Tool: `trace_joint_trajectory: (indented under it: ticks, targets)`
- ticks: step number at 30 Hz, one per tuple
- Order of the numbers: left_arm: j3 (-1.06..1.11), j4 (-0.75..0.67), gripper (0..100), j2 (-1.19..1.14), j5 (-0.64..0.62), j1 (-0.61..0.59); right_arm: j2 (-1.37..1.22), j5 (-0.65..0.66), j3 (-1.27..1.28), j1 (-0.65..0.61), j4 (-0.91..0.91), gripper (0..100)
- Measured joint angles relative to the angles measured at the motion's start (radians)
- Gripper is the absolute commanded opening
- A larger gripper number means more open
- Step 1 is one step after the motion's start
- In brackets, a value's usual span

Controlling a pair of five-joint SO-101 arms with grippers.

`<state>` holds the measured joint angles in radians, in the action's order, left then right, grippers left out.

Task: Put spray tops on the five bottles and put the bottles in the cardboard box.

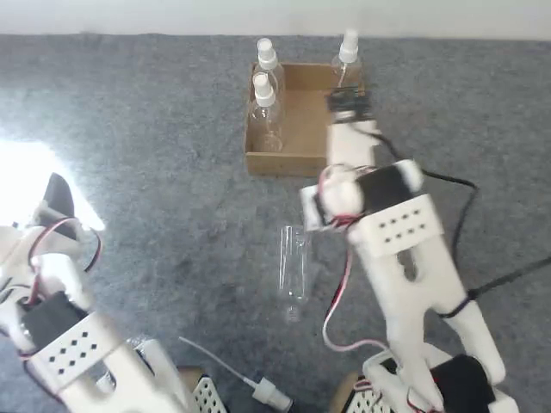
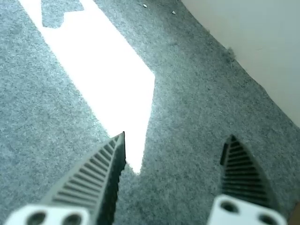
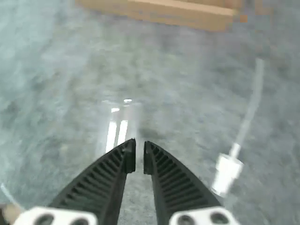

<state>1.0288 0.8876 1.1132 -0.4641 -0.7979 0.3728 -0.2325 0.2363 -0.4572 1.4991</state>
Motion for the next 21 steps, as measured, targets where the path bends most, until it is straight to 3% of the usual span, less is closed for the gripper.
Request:
trace_joint_trajectory:
  ticks: [9, 21]
  targets:
    - [0.0, 0.0, 30, 0.0, 0.0, 0.0, -0.153, 0.075, 0.021, -0.255, -0.178, 1.7]
    - [0.0, 0.0, 30, 0.0, 0.0, 0.0, -0.603, 0.354, -0.183, -0.282, -0.207, 1.7]
